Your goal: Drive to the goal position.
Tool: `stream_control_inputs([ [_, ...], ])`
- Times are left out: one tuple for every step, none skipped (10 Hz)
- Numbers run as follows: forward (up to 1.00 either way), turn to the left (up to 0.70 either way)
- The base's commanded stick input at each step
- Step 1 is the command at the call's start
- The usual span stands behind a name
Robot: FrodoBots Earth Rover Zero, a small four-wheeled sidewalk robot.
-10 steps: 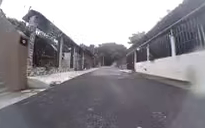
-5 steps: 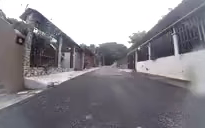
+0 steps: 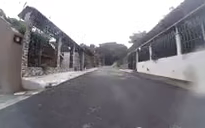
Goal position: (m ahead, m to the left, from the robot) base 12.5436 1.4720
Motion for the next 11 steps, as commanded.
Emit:
stream_control_inputs([
  [0.5,0.51],
  [0.5,0.51],
  [0.5,0.24],
  [0.5,0.01],
  [0.5,0.01],
  [0.5,0.01],
  [0.5,0.01],
  [0.5,0.01],
  [0.5,0.01],
  [0.5,0.01],
  [0.5,0.01],
])
